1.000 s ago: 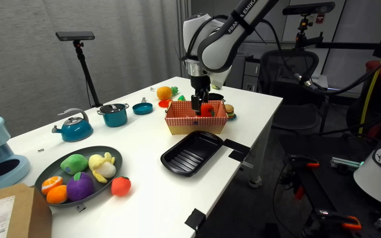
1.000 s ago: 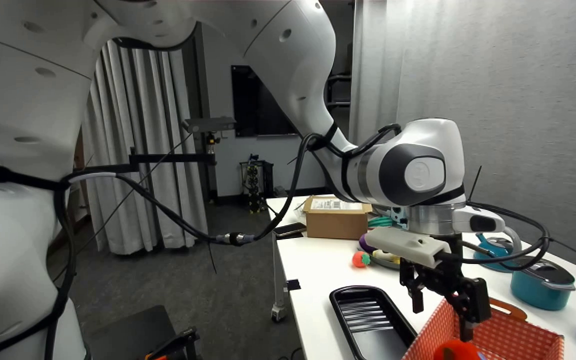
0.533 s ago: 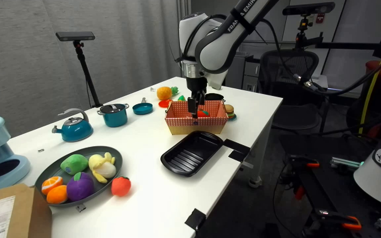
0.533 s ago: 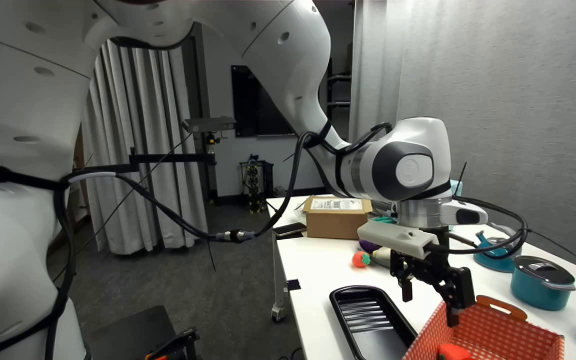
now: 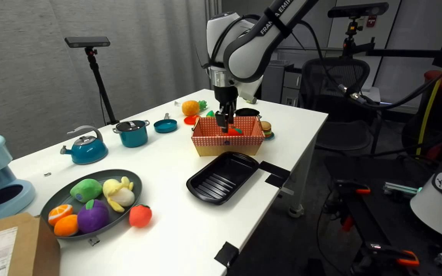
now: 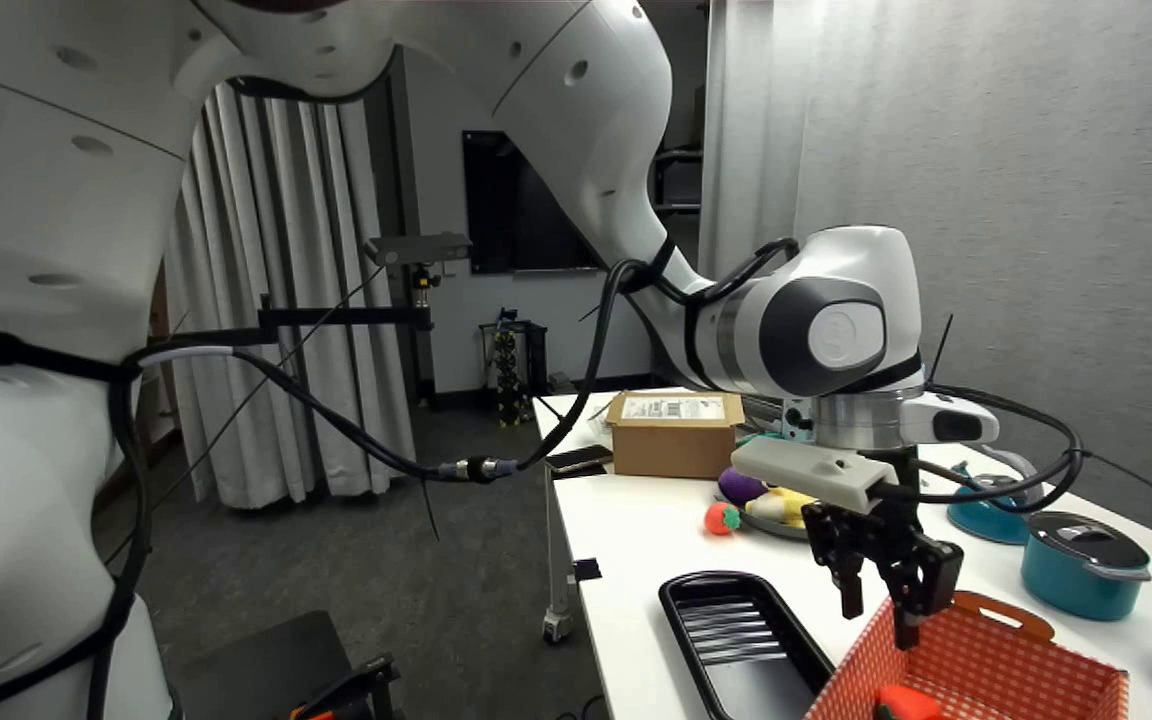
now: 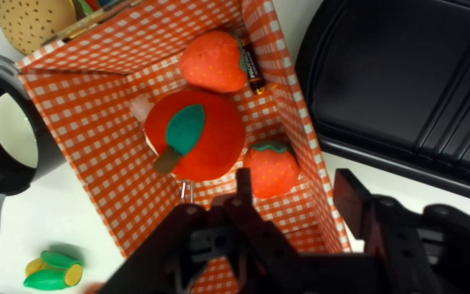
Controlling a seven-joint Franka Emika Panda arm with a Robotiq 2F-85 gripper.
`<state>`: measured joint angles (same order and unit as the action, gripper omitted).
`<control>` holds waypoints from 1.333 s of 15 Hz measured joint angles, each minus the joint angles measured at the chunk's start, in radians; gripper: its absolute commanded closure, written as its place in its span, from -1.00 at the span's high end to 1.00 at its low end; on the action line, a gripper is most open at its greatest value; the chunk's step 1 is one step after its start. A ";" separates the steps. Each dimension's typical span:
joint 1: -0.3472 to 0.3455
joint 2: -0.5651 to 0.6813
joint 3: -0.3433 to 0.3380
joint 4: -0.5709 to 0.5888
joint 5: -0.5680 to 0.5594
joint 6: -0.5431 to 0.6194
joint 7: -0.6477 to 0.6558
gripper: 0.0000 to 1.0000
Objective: Put the peach plush toy in the box then put all the fruit toys in the box on the black tray
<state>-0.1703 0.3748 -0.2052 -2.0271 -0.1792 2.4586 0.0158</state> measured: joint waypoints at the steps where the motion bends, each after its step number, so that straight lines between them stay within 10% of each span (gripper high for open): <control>1: -0.003 0.005 0.000 0.009 0.000 0.000 0.000 -0.65; 4: -0.013 0.032 0.001 0.038 0.014 0.000 -0.010 -1.00; 20: -0.061 0.274 0.109 0.263 0.057 0.001 -0.198 -1.00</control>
<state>-0.2312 0.6491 -0.0961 -1.7642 -0.1225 2.4595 -0.1821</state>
